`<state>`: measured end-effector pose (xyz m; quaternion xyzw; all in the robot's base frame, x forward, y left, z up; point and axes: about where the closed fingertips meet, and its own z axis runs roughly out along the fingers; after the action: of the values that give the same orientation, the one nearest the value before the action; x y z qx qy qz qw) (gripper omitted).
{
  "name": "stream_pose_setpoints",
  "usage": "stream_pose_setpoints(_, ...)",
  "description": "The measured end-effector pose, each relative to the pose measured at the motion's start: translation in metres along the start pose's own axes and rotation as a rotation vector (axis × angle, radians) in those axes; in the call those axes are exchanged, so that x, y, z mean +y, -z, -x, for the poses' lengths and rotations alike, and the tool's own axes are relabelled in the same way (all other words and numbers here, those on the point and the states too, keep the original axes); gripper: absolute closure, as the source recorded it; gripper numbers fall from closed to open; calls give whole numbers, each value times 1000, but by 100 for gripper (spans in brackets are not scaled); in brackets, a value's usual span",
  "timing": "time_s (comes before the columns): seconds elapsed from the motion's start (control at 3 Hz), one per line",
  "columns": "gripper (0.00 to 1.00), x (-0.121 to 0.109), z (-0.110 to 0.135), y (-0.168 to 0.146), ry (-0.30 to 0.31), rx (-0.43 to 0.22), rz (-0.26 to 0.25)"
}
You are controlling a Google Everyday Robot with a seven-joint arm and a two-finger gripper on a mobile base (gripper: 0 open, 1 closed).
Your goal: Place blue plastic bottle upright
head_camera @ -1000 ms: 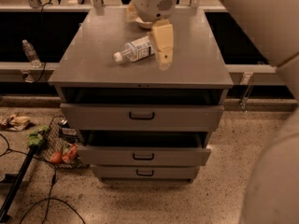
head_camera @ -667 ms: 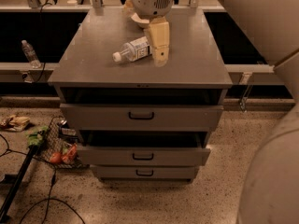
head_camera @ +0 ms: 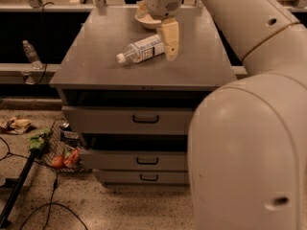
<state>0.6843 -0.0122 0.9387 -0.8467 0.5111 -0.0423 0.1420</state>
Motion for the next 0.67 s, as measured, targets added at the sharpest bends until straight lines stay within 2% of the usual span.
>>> stream_pose_setpoints(0.33,0,-37,-20,-32,9,0,-11)
stream_pose_setpoints(0.67,0,-67,-19,-54,19,-3,-40)
